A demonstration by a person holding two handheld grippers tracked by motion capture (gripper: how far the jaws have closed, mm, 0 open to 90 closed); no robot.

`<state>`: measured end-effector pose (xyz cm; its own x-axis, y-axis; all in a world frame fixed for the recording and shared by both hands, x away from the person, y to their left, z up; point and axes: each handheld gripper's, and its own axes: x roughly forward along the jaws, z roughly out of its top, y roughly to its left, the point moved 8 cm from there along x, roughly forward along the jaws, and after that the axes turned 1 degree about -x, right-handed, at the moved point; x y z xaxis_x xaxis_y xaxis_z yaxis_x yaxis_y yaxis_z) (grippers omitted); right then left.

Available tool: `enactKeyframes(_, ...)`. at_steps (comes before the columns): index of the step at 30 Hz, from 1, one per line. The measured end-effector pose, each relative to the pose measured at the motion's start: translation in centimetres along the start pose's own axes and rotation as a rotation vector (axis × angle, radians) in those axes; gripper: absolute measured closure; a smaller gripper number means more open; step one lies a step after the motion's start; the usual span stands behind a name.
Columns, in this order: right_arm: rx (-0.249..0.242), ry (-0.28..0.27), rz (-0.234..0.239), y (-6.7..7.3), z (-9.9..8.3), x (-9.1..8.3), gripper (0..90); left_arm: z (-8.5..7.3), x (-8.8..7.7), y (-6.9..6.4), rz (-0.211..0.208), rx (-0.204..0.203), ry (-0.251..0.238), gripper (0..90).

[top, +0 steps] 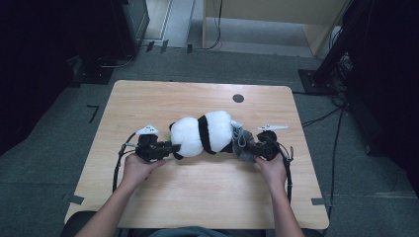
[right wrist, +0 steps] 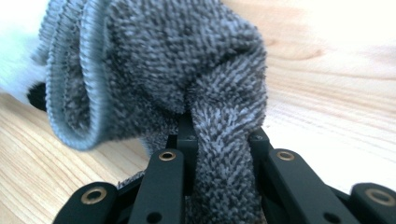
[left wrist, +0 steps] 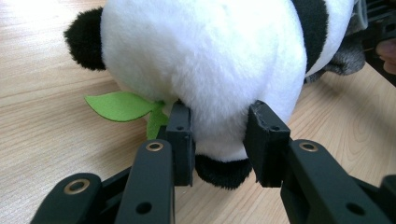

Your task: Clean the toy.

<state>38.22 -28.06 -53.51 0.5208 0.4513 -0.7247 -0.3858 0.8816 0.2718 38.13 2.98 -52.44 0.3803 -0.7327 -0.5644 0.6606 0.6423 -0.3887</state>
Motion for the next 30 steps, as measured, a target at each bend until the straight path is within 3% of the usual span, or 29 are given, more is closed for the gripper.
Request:
enactKeyframes(9, -0.011, -0.106, -0.003, 0.4, 1.6, -2.8, 76.0, 0.0, 0.0, 0.0, 0.0, 0.001, 0.002, 65.4)
enactKeyframes(14, -0.043, -0.193, 0.026, 2.2, 3.3, -5.1, 76.0, 0.0, 0.0, 0.0, 0.002, 0.003, 0.002, 65.5)
enactKeyframes(17, -0.099, -0.245, 0.051, 4.4, 4.5, -6.5, 76.0, 0.0, 0.0, -0.1, 0.004, 0.002, 0.002, 65.6)
enactKeyframes(21, -0.172, -0.258, 0.117, 8.0, 5.0, -6.6, 76.0, 0.0, 0.0, -0.1, 0.003, 0.002, 0.003, 65.6)
enactKeyframes(27, -0.281, -0.195, 0.264, 13.8, 3.9, -3.8, 76.0, 0.0, 0.0, -0.1, 0.003, 0.001, 0.002, 65.6)
enactKeyframes(30, -0.328, -0.132, 0.345, 16.5, 2.5, -1.4, 76.0, 0.1, 0.0, -0.1, 0.003, -0.001, 0.001, 65.6)
